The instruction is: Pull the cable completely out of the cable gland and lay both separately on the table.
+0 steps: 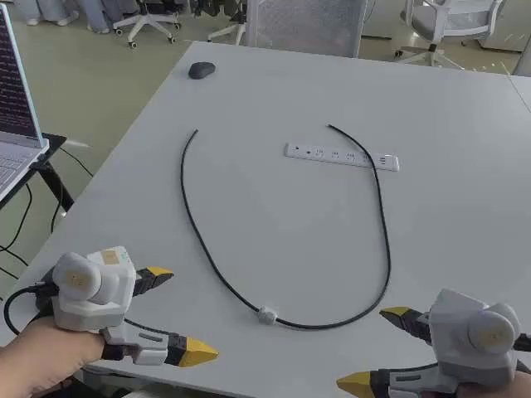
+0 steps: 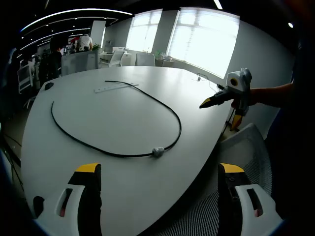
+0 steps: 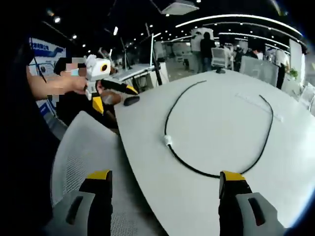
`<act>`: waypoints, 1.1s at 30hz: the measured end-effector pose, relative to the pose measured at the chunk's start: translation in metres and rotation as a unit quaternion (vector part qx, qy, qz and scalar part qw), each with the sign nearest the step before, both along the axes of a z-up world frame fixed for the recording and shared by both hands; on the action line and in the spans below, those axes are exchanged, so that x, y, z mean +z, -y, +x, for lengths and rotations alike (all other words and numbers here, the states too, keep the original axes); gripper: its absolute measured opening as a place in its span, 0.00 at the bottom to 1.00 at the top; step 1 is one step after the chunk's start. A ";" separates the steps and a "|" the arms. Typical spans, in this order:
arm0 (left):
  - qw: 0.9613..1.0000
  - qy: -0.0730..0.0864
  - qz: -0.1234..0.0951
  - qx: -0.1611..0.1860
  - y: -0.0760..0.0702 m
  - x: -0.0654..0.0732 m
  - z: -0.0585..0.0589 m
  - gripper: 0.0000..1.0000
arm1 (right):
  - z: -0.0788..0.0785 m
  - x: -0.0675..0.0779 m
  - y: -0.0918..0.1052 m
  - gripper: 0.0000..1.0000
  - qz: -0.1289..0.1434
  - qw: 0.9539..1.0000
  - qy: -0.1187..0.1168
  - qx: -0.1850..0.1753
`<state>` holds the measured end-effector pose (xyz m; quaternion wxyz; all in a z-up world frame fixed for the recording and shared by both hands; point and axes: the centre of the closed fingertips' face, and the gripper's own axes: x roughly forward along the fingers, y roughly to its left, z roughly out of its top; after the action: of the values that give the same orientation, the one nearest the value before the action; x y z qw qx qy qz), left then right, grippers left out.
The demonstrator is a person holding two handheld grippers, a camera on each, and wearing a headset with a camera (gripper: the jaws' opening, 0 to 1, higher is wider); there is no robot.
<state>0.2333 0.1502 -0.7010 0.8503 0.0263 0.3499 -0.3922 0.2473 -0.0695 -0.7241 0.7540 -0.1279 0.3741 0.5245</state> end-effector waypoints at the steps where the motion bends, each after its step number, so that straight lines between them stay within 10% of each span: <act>1: 1.000 0.001 0.001 0.003 -0.001 0.000 0.001 0.99 | -0.001 0.000 0.000 0.83 0.000 1.000 -0.001 0.001; 33: 0.999 0.012 -0.017 0.035 0.002 0.012 0.001 0.95 | -0.006 0.001 0.017 0.85 0.021 0.999 -0.004 -0.032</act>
<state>0.2340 0.1480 -0.6894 0.8679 0.0042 0.3338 -0.3679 0.2416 -0.0862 -0.7232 0.7711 -0.0982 0.3702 0.5086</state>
